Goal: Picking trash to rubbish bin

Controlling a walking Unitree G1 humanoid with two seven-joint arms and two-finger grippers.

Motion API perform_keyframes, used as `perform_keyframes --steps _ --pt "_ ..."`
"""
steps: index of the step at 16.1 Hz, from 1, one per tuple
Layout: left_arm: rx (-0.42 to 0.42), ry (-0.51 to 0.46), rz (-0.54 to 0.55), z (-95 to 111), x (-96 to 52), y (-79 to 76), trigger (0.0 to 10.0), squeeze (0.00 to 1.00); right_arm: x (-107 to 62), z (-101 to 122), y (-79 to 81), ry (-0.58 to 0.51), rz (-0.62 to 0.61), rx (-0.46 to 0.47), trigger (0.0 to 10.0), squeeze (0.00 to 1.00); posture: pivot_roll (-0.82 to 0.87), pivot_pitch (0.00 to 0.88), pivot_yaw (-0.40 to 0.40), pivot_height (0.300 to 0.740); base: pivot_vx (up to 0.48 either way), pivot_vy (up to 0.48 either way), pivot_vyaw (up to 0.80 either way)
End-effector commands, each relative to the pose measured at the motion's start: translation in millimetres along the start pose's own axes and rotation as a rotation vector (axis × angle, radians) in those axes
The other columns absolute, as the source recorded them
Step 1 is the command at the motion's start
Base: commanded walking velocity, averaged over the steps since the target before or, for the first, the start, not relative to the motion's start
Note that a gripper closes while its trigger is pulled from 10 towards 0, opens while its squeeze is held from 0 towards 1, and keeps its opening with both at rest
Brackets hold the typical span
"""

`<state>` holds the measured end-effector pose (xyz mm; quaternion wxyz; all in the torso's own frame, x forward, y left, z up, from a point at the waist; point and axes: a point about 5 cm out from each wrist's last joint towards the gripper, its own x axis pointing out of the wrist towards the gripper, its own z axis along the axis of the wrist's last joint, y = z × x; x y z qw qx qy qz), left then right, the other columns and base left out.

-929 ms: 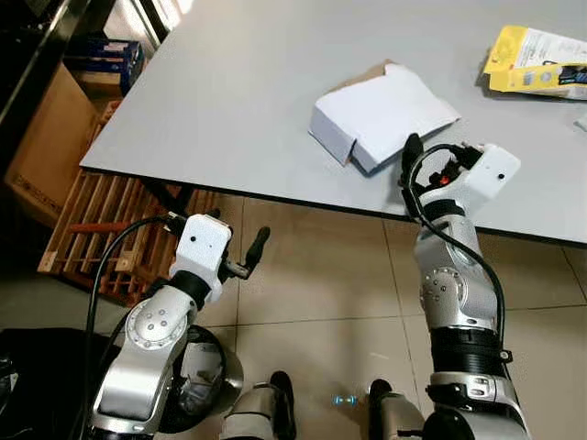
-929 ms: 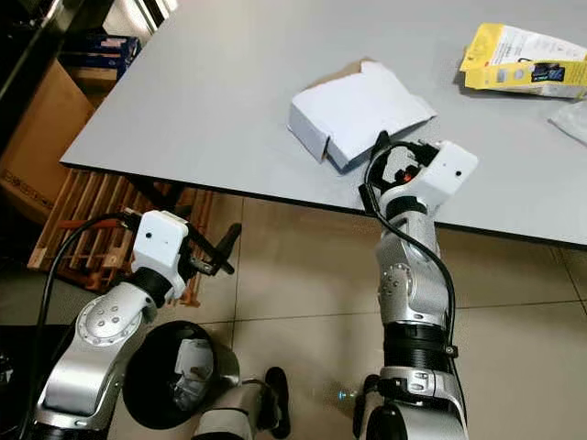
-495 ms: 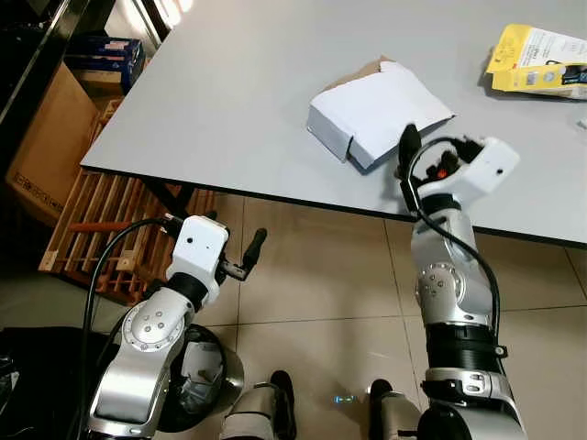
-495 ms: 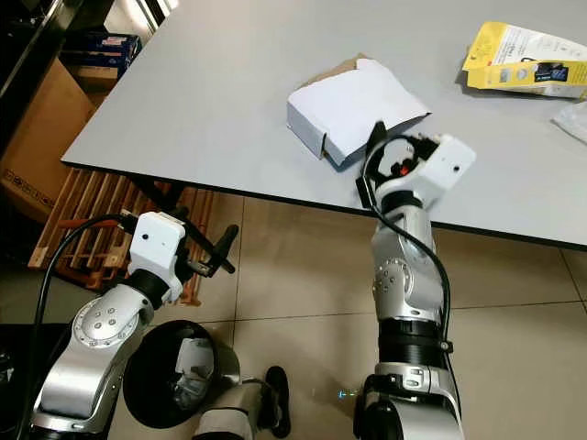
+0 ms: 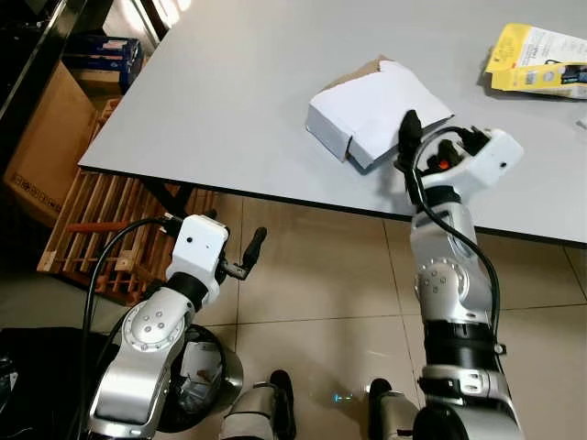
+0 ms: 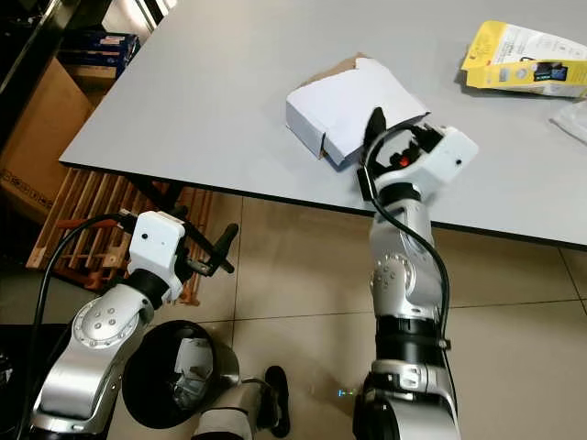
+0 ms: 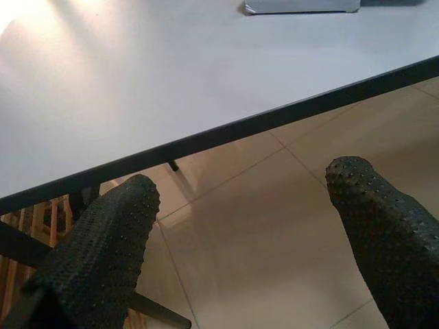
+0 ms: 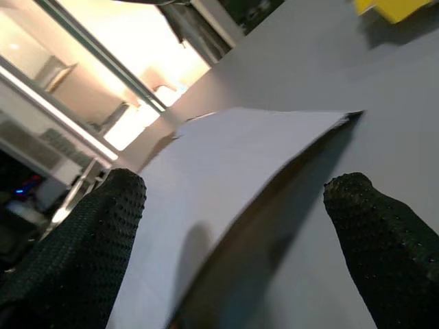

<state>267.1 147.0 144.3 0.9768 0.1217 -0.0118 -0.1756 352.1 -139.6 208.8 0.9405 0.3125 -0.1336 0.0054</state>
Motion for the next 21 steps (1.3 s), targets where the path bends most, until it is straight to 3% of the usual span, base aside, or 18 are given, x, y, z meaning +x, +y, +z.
perform_keyframes --steps 1,6,9,16,17,18,19,21 --pt "0.008 0.02 0.024 -2.1 -7.0 5.7 10.0 0.0 1.7 -5.6 2.7 0.024 0.017 0.041 10.0 0.0 0.24 0.313 0.167 0.74 0.0 0.0 0.0" --pt "0.014 0.035 0.038 -3.5 -14.1 7.1 10.0 0.0 12.2 -20.8 6.2 0.101 0.074 0.072 10.0 0.0 0.26 0.327 0.158 0.74 0.0 0.0 0.0" --pt "0.02 0.046 0.054 -4.0 -18.2 9.4 10.0 0.0 20.6 -27.5 17.0 0.129 0.136 0.098 10.0 0.0 0.28 0.333 0.149 0.74 0.0 0.0 0.0" --pt "0.029 0.057 0.067 -3.7 -22.8 10.0 10.0 0.0 33.1 -30.6 18.7 0.136 0.157 0.118 10.0 0.0 0.31 0.343 0.145 0.74 0.0 0.0 0.0" --pt "0.029 0.058 0.068 -3.6 -23.5 10.2 10.0 0.0 35.9 -28.9 17.6 0.128 0.153 0.117 9.2 0.0 0.31 0.343 0.145 0.74 0.0 0.0 0.0" --pt "0.029 0.058 0.068 -3.6 -23.5 10.2 10.0 0.0 35.9 -28.9 17.6 0.128 0.153 0.117 9.2 0.0 0.31 0.343 0.145 0.74 0.0 0.0 0.0" --pt "0.03 0.06 0.07 -3.8 -24.5 10.3 10.0 0.0 37.7 -27.4 16.2 0.119 0.146 0.115 0.0 0.0 0.31 0.34 0.142 0.74 0.0 0.0 0.0" --pt "0.03 0.061 0.071 -3.8 -25.6 9.9 10.0 0.0 38.8 -26.5 14.7 0.112 0.14 0.11 0.0 0.0 0.31 0.339 0.141 0.74 0.0 0.0 0.0"
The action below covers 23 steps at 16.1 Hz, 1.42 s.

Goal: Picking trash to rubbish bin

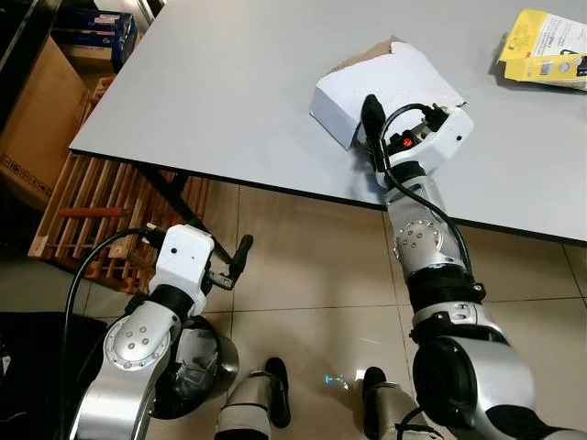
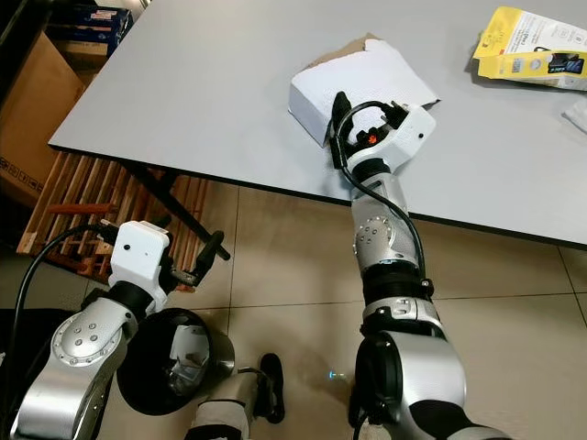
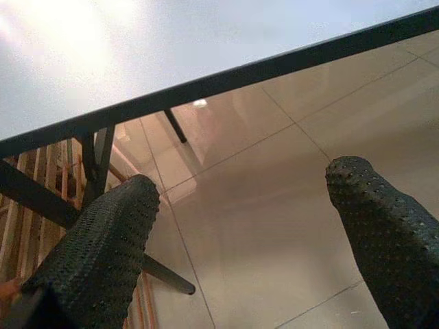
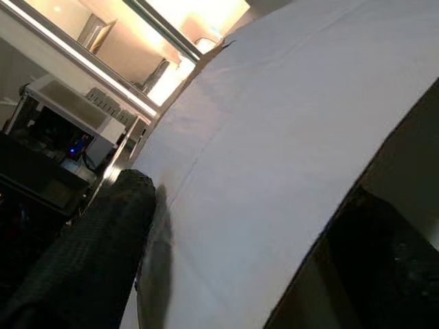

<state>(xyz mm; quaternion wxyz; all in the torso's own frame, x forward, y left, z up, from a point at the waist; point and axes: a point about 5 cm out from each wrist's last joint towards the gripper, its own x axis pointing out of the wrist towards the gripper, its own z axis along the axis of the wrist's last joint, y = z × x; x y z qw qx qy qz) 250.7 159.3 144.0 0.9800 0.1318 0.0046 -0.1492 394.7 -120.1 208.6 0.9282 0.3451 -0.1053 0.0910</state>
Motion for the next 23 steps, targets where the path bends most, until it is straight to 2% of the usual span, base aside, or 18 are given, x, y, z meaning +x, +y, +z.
perform_keyframes --steps 1,8,14,21,22,23 --pt "0.015 0.021 0.023 -2.1 -6.2 4.3 10.0 0.0 0.1 -4.4 1.4 0.002 0.002 0.009 0.0 0.0 0.31 0.336 0.142 0.74 0.0 0.0 0.0" --pt "0.014 0.017 0.018 -1.6 -4.6 4.0 10.0 0.0 -3.0 -4.8 -7.3 -0.017 -0.022 -0.011 0.0 0.0 0.31 0.324 0.144 0.74 0.0 0.0 0.0" --pt "0.016 0.013 0.019 -1.1 -3.7 4.0 10.0 0.0 -2.9 -5.4 -7.0 -0.022 -0.021 -0.03 0.0 0.0 0.31 0.313 0.146 0.74 0.0 0.0 0.0" --pt "-0.015 -0.029 0.018 2.6 15.0 -3.3 10.0 0.0 -3.6 14.2 -6.8 -0.074 0.009 -0.244 0.0 0.0 0.23 0.269 0.117 0.74 0.0 0.0 0.0" --pt "-0.031 -0.038 0.021 3.6 19.8 -5.5 10.0 0.0 -5.7 18.4 -7.1 -0.086 0.012 -0.304 3.0 0.0 0.22 0.259 0.112 0.74 0.0 0.0 0.0" --pt "-0.05 -0.05 0.019 4.7 26.8 -9.6 10.0 0.0 -9.1 23.5 -8.0 -0.1 0.015 -0.383 10.0 0.0 0.18 0.236 0.1 0.74 0.0 0.0 0.0"
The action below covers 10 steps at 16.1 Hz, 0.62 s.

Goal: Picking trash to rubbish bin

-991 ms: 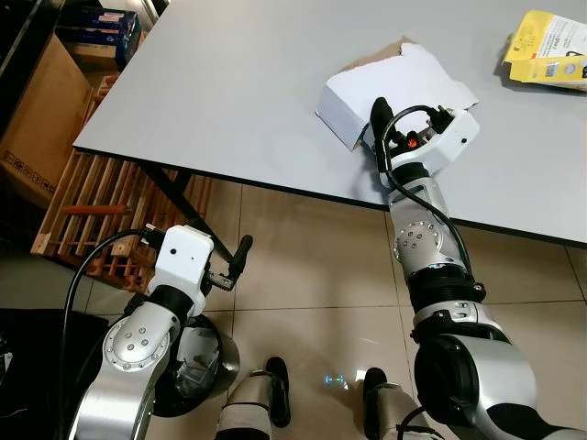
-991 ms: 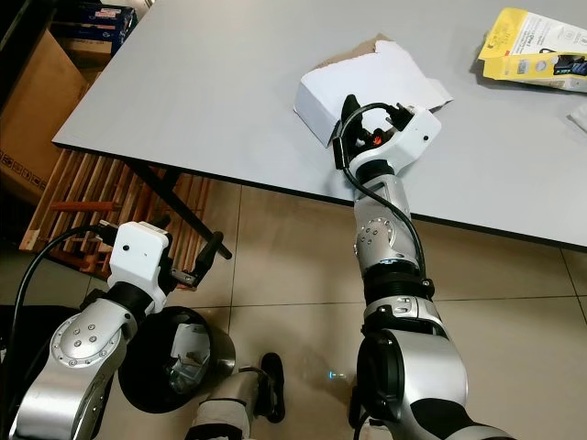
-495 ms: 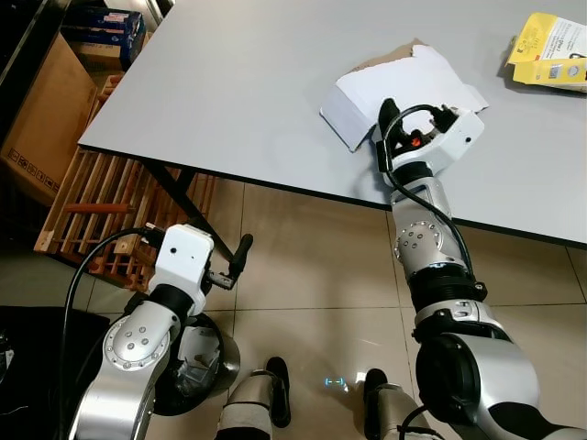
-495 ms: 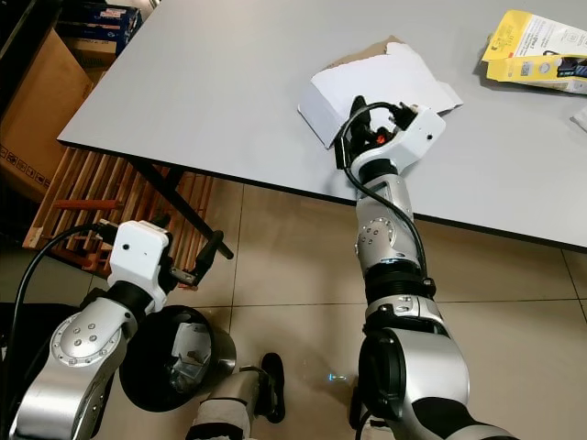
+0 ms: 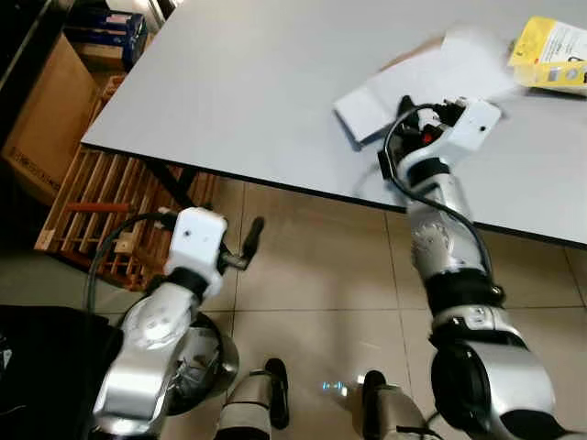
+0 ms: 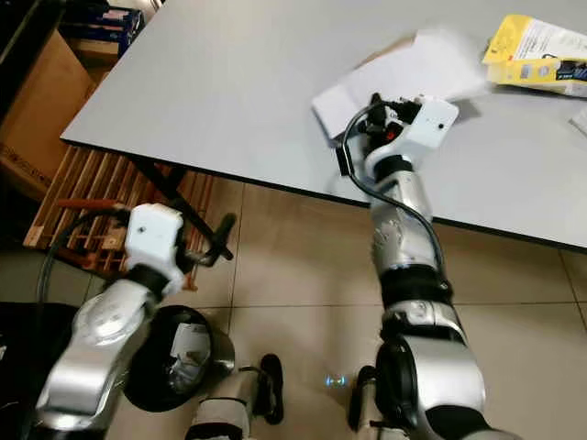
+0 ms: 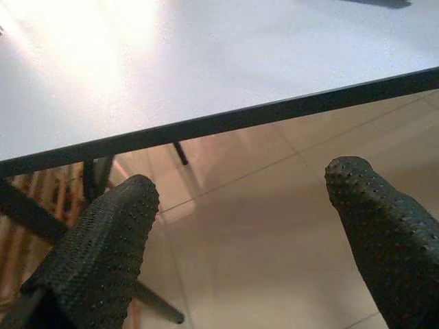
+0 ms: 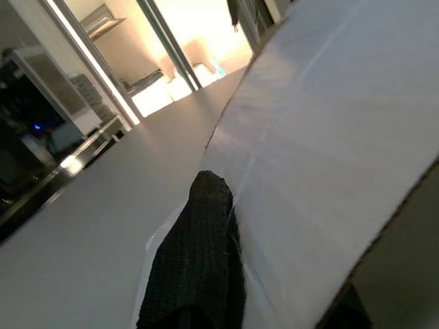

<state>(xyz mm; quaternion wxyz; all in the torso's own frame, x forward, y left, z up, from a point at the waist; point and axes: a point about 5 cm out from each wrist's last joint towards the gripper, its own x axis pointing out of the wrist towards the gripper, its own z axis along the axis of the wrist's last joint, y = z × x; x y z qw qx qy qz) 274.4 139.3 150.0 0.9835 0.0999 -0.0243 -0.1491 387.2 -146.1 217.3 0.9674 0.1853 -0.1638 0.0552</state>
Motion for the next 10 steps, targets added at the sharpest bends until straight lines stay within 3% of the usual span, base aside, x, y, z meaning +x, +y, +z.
perform_keyframes --steps 1,5,10 --pt "0.001 0.008 0.008 -4.9 0.8 -1.2 10.0 0.0 -3.0 2.8 3.5 -0.013 0.016 -0.07 10.0 0.0 0.17 0.228 0.095 0.74 0.0 0.0 0.0" --pt "-0.021 -0.057 -0.008 2.4 20.8 -12.0 10.0 0.0 -15.1 17.8 -0.6 -0.053 0.007 -0.214 10.0 0.0 0.1 0.169 0.061 0.74 0.0 0.0 0.0" --pt "-0.027 -0.12 0.028 11.1 29.6 -10.6 10.0 0.0 -33.5 33.9 -9.6 -0.079 -0.028 -0.317 10.0 0.0 0.05 0.134 0.029 0.74 0.0 0.0 0.0"
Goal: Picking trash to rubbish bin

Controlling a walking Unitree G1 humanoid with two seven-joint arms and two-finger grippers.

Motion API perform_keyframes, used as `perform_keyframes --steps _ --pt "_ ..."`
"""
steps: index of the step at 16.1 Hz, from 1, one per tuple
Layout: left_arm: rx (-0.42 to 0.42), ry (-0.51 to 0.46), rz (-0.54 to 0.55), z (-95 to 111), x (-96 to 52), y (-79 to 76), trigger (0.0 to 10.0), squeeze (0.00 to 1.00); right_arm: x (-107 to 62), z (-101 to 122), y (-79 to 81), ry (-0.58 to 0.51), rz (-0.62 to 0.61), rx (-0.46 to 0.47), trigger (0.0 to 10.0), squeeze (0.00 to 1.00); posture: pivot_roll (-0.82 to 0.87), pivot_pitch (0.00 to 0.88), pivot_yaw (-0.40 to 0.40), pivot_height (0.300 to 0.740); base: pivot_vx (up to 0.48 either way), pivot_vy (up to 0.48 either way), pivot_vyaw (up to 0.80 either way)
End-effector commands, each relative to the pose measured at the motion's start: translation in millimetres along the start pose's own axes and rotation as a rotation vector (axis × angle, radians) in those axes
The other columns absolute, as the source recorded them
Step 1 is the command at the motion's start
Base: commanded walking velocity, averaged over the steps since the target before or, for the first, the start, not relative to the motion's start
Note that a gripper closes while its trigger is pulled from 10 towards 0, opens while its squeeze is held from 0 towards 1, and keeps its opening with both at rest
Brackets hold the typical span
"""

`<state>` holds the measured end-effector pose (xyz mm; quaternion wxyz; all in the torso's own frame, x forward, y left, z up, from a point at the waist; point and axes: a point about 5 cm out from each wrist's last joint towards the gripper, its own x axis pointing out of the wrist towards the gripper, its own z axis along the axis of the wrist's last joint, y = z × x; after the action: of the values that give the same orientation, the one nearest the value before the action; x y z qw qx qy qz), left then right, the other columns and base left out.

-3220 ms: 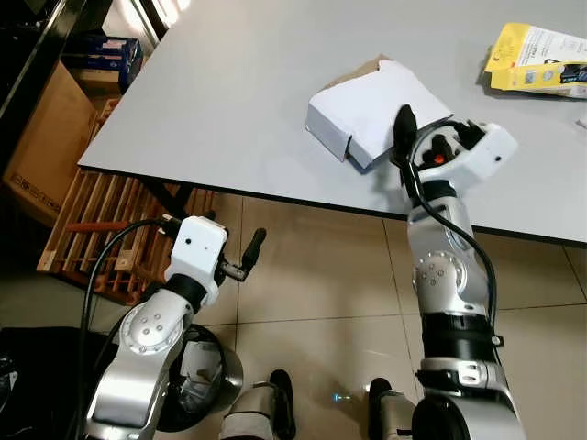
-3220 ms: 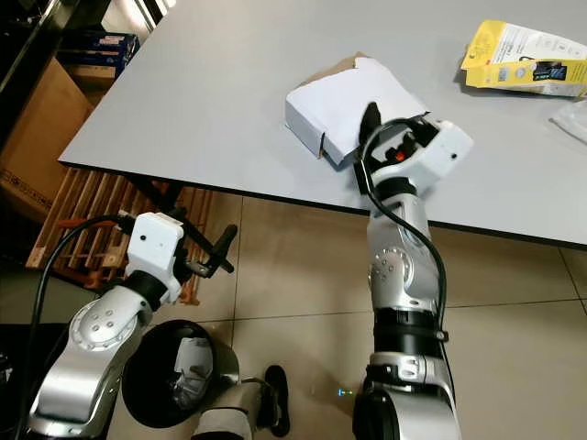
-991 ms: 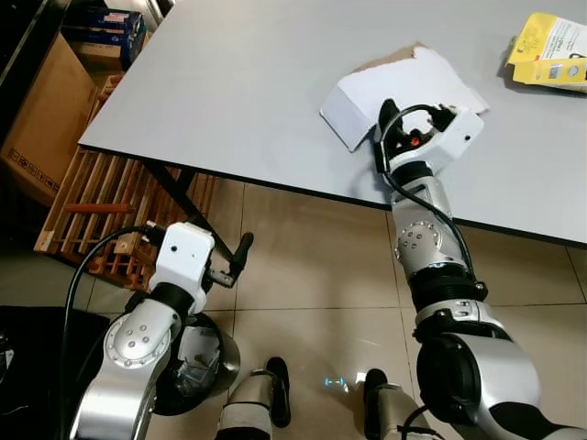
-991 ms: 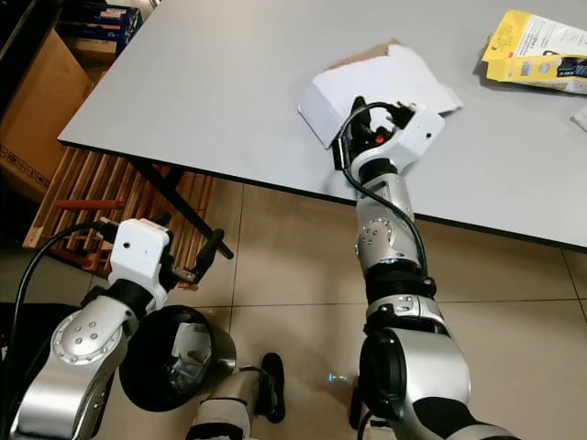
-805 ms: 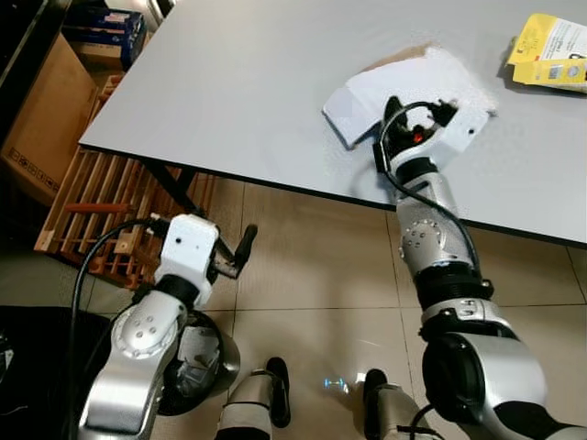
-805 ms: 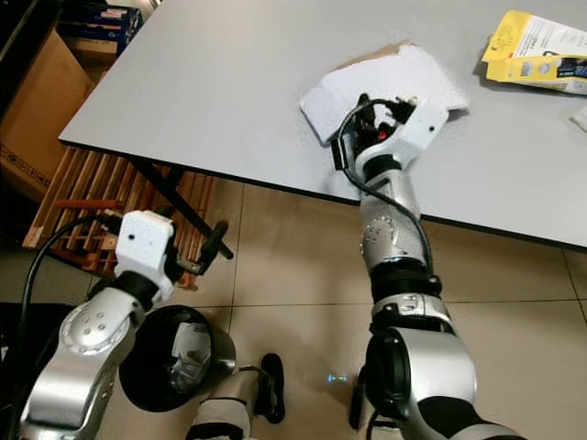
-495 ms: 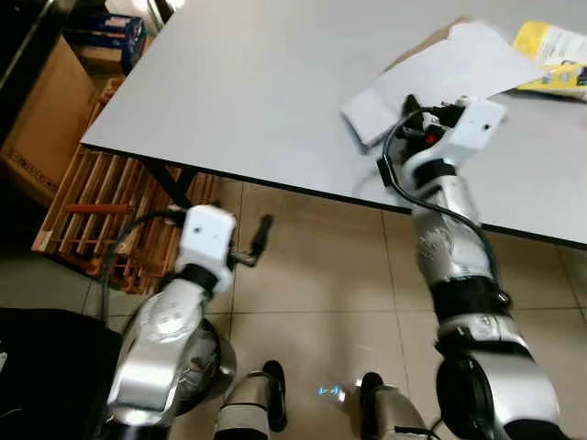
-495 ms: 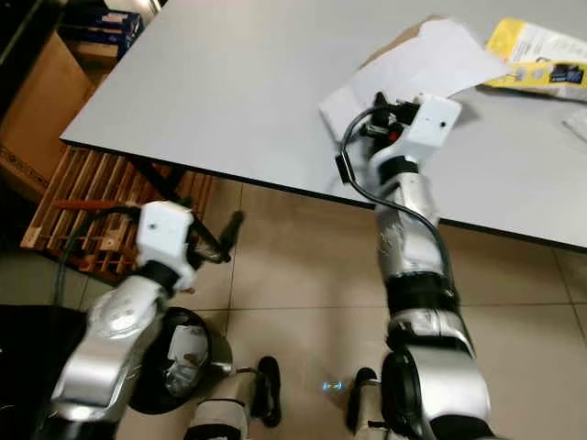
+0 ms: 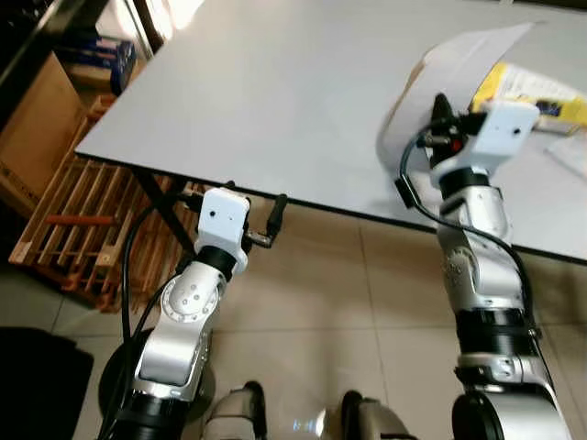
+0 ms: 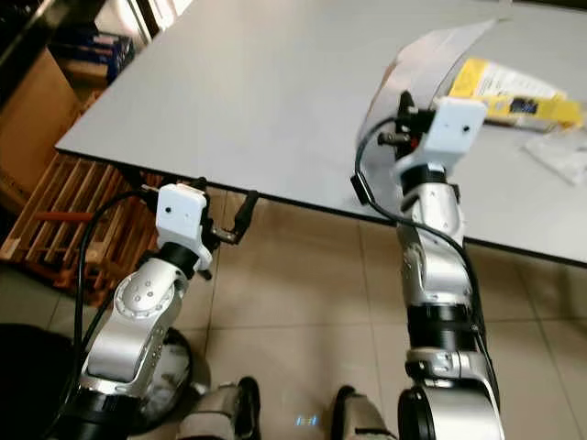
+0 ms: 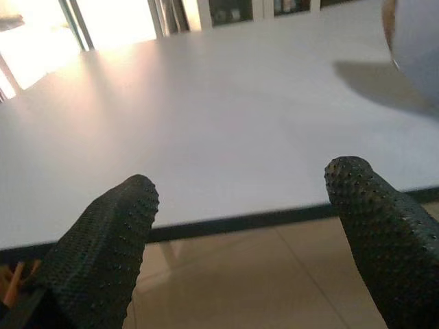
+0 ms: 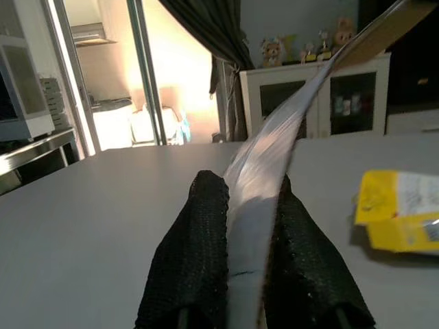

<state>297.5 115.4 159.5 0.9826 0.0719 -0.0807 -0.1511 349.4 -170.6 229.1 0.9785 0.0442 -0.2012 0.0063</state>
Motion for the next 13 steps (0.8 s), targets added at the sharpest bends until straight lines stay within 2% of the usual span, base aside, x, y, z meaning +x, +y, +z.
perform_keyframes --steps 1,7,13 --pt "0.002 -0.014 0.036 0.6 1.5 4.8 10.0 0.0 -4.5 6.4 -1.1 -0.006 0.002 -0.024 10.0 0.0 0.05 0.131 0.024 0.74 0.0 0.0 0.0" --pt "-0.039 -0.109 0.067 23.3 11.5 7.0 10.0 0.0 -23.8 18.7 -11.3 0.022 -0.026 -0.098 10.0 0.0 0.02 0.116 0.009 0.74 0.0 0.0 0.0" --pt "-0.036 -0.097 0.051 17.9 12.9 3.6 10.0 0.0 -29.1 14.0 -17.1 0.092 -0.067 -0.102 10.0 0.0 0.02 0.116 0.017 0.74 0.0 0.0 0.0"
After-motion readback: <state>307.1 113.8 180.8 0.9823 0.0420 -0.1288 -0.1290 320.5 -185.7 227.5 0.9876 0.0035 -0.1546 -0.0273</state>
